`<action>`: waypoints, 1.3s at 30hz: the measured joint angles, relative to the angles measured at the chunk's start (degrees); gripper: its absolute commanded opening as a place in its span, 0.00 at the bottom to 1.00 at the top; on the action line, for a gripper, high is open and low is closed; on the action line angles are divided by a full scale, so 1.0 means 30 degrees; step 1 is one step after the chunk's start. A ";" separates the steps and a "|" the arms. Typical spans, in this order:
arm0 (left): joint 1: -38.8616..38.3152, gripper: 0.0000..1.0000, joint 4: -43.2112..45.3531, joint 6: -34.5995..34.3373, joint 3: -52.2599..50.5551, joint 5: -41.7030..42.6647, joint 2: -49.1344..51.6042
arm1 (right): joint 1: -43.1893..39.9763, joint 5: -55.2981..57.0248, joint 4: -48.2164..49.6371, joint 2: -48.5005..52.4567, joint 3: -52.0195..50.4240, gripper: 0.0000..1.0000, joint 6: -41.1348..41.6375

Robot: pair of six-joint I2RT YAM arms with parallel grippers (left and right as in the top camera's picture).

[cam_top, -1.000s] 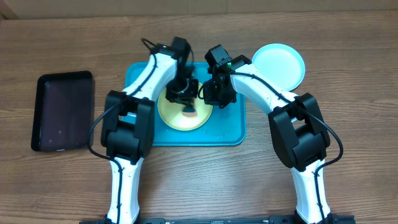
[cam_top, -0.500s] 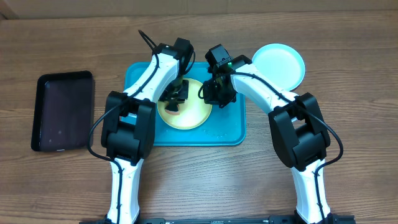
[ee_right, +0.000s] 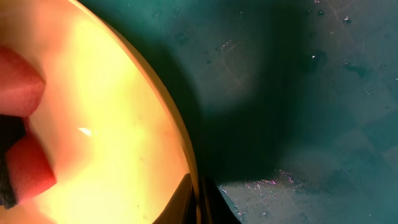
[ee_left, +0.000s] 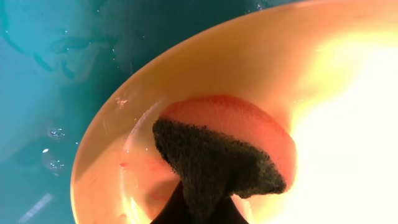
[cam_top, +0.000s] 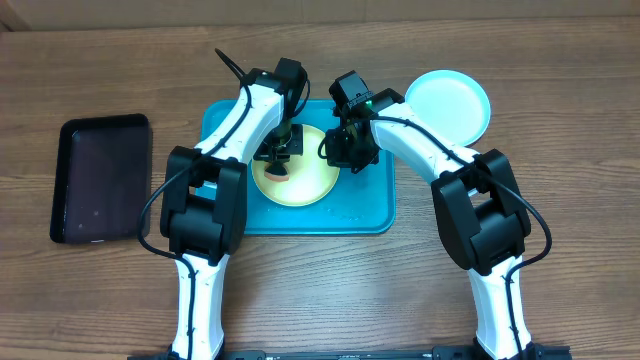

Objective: Clean dirty plates on tray and stack at the side
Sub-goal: 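Scrub the yellow plate with the sponge in the left gripper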

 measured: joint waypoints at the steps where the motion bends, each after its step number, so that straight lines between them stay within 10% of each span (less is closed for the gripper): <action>1: 0.0051 0.04 -0.0007 -0.0015 0.0000 0.0153 0.0000 | 0.0007 -0.0007 0.0000 0.0000 0.0000 0.04 -0.0015; 10: 0.0758 0.04 0.0022 0.1129 0.0000 0.3308 0.0007 | -0.0029 0.0117 -0.0022 0.0000 0.0000 0.04 -0.0015; 14: 0.0670 0.31 0.0029 0.2164 0.0000 0.4437 0.0066 | -0.0044 0.0095 -0.0007 0.0000 0.0000 0.04 -0.0015; 39: 0.0933 0.17 -0.1275 0.2929 0.1348 0.4073 0.0627 | -0.0051 0.0087 -0.0015 0.0000 0.0000 0.04 -0.0007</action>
